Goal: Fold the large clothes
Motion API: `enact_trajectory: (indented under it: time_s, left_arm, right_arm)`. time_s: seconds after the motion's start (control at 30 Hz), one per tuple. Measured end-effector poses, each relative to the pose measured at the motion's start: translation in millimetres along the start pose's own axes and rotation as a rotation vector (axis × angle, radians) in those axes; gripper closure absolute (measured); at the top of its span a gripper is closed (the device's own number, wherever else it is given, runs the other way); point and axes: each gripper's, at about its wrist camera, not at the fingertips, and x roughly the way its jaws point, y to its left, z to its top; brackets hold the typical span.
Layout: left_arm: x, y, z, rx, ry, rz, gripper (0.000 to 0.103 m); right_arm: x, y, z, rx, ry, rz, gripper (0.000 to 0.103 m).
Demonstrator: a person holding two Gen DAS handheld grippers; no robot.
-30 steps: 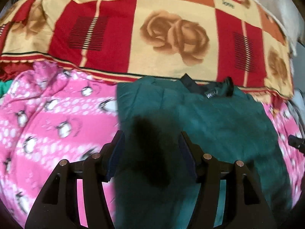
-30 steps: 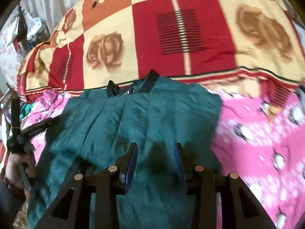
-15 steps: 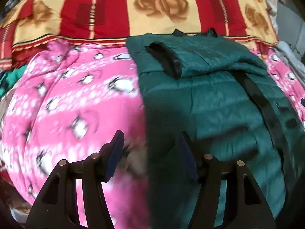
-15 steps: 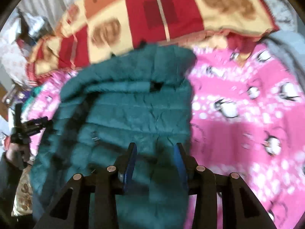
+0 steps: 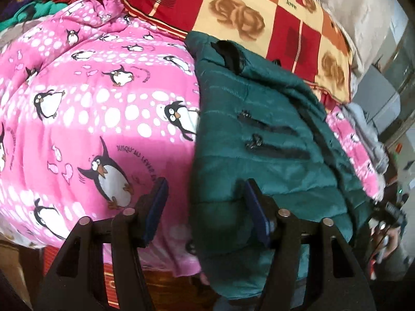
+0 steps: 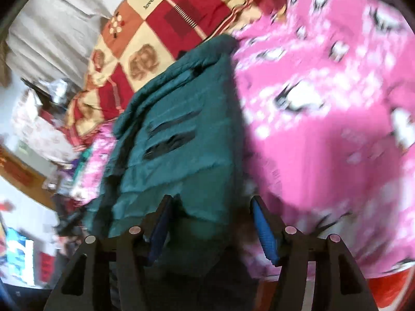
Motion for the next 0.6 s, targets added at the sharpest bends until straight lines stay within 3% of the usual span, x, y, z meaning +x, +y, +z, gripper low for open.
enact_trajectory:
  time_s: [0.07, 0.23, 0.37, 0.53, 0.6]
  left_arm:
    - [3, -1, 1, -0.017, 0.004, -0.018, 0.023]
    - [25, -13, -11, 0.016, 0.142, -0.143, 0.023]
    - [25, -10, -16, -0.009, 0.133, -0.181, 0.022]
    - [17, -9, -20, -0.017, 0.147, -0.319, 0.022]
    - [11, -12, -18, 0.004, 0.113, -0.334, 0.030]
  right_arm:
    - [7, 3, 0, -0.014, 0.007, 0.029, 0.044]
    - [26, 9, 1, -0.046, 0.003, 0.051, 0.046]
    - [32, 1, 0, -0.031, -0.006, 0.046, 0.048]
    - [31, 0, 0, -0.035, -0.002, 0.042, 0.048]
    - [32, -2, 0, -0.020, -0.005, 0.047, 0.048]
